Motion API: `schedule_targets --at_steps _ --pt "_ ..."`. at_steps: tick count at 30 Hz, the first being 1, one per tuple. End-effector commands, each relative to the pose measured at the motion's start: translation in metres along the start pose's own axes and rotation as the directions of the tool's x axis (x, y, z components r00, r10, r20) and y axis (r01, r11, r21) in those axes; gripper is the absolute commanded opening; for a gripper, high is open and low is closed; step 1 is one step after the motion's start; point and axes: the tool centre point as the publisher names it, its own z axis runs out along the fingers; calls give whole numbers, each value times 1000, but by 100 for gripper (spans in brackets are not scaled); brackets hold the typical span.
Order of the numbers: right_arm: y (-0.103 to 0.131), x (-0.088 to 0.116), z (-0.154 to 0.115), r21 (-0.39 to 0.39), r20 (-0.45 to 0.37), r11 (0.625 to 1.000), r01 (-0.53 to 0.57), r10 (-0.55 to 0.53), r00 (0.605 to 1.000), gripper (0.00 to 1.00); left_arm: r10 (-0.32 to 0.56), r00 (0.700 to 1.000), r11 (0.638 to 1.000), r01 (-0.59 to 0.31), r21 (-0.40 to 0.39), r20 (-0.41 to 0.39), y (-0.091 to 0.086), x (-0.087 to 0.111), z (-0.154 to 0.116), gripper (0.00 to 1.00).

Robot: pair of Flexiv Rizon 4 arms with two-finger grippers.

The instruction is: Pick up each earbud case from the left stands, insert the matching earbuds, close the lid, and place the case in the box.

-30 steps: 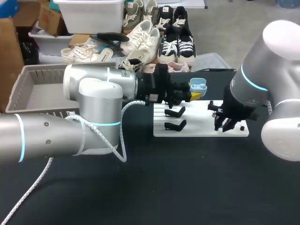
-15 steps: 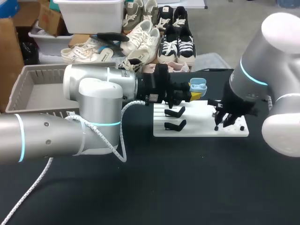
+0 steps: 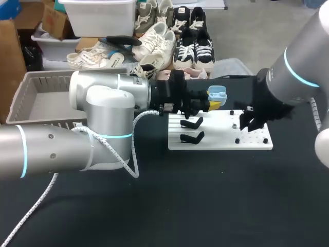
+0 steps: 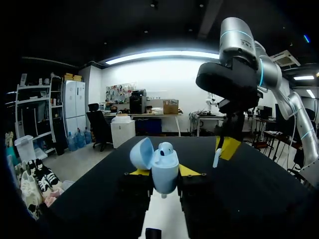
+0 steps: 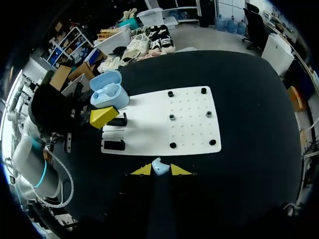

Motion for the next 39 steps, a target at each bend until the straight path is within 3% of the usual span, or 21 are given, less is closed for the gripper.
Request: schedule_targets --at_steps 1,10,18,27,39 --pt "4 3 -40 -7 -18 999 38 -38 999 0 1 1000 1000 -1 -4 3 -1 0 -1 0" --pt "34 -28 -69 96 -42 976 194 -190 981 0 1 1000 1000 -1 -4 3 -1 0 -1 0" --pt "68 -50 -76 76 -40 956 284 -282 959 0 1 1000 1000 -1 -4 3 -1 0 -1 0" --pt "89 -68 -52 133 -70 921 367 -360 930 0 1 1000 1000 -1 -4 3 -1 0 -1 0" --pt "80 -85 -19 97 -109 933 346 -336 936 0 1 1000 1000 -1 -4 3 -1 0 -1 0"
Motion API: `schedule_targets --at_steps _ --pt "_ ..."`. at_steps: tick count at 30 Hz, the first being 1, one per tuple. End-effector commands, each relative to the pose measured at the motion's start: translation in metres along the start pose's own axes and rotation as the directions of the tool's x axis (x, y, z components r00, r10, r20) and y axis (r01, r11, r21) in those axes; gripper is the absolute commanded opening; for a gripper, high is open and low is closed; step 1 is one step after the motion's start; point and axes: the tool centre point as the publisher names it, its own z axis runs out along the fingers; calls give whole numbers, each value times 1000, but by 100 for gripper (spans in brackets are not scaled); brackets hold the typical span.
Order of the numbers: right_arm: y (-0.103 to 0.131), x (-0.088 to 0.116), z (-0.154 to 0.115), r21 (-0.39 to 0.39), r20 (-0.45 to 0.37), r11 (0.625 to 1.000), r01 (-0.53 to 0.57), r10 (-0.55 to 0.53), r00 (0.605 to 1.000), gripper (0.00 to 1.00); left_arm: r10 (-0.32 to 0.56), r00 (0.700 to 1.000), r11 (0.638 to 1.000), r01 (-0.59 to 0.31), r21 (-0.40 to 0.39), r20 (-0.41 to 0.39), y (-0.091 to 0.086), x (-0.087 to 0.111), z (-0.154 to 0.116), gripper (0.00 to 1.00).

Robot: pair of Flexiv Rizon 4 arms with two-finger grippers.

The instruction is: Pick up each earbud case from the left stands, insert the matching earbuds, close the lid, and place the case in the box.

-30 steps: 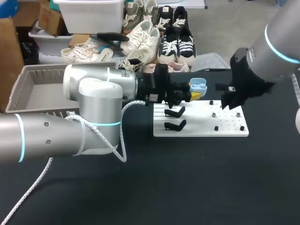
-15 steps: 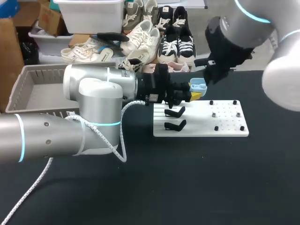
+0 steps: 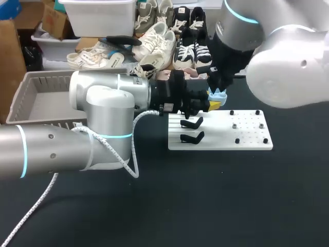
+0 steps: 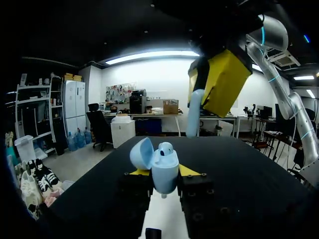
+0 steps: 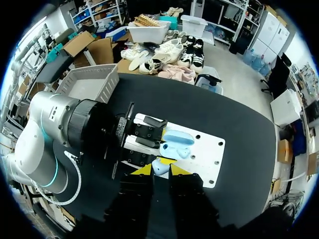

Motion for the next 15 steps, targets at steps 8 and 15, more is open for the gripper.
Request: schedule_targets --at_steps 8,15 --pt "-6 -14 19 -12 -53 1000 -2 1 999 0 1 1000 1000 -1 -4 3 -1 0 0 0" --pt "-9 -14 21 -16 -57 1000 -10 9 998 0 1 1000 1000 -1 -4 3 -1 0 0 0"
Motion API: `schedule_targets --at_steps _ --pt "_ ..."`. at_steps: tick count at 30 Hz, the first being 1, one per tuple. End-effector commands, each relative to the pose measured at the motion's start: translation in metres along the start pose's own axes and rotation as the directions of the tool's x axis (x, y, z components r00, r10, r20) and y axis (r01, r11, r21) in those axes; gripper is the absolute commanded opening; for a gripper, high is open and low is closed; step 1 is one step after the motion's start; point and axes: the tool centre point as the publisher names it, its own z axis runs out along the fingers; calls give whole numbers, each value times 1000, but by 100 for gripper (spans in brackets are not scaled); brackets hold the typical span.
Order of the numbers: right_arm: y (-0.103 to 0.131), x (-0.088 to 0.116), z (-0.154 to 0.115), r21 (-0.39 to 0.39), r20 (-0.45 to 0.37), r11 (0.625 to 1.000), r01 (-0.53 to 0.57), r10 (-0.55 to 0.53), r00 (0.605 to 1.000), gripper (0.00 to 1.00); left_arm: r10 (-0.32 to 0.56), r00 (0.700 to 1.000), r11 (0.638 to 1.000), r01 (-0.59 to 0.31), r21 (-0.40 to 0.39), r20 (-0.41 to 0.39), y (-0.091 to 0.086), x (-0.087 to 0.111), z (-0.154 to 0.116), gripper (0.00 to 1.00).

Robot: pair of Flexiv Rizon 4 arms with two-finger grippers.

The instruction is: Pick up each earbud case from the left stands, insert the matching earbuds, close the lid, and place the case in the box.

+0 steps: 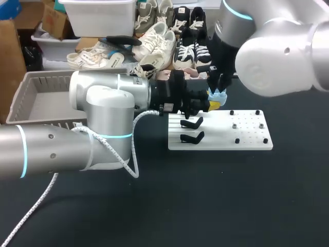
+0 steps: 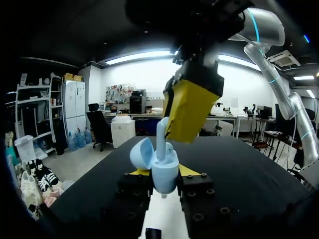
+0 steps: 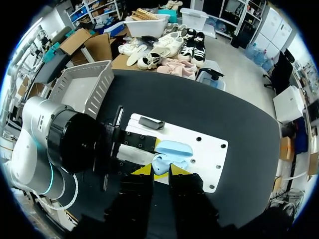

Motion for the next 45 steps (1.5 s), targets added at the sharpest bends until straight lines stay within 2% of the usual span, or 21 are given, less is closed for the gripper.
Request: schedule_targets --at_steps 1,24,45 --pt "-2 -1 0 -3 -6 1000 -1 1 1000 0 1 1000 1000 -1 -4 3 -1 0 -1 0" --pt "-6 -3 5 4 -20 1000 -10 10 1000 0 1 1000 1000 -1 -4 3 -1 0 -1 0" --pt "-7 5 4 6 -20 1000 -23 23 1000 0 1 1000 1000 -1 -4 3 -1 0 -1 0"
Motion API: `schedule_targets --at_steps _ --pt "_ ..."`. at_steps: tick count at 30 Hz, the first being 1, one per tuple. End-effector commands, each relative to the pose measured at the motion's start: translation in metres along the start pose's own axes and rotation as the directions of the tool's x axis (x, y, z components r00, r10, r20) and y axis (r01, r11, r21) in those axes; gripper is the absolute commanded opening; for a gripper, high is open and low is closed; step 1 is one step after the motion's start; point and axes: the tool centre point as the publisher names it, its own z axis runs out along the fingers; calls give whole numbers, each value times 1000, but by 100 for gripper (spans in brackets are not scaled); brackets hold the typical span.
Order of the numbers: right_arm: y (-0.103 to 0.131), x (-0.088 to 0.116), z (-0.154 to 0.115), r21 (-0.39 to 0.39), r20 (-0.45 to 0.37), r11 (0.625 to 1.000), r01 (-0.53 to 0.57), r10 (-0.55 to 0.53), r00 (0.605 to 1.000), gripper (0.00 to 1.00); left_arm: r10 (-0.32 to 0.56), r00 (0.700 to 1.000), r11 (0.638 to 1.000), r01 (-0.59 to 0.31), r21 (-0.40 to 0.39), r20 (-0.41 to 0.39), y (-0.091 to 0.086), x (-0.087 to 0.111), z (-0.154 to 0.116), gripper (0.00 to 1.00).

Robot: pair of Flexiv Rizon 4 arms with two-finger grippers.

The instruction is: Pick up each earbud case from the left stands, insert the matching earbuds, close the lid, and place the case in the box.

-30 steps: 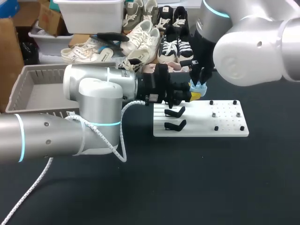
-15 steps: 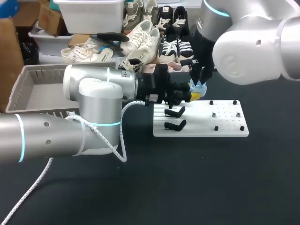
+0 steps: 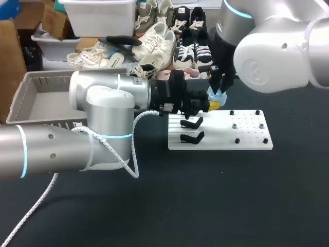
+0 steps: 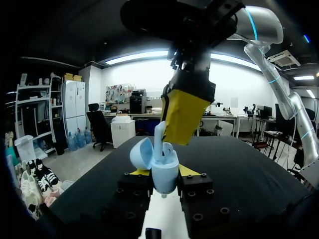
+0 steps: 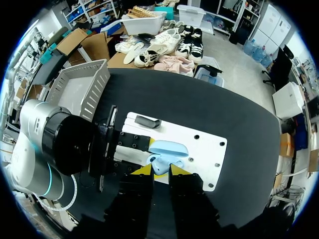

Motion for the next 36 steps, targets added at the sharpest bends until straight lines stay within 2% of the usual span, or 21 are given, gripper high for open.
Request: schedule_targets --at_steps 1,36 --pt "0 4 0 0 4 1000 -4 4 1000 0 1 1000 1000 -1 -4 3 -1 0 0 0" --pt "6 11 -3 0 6 1000 -25 25 1000 0 1 1000 1000 -1 -4 3 -1 0 0 0"
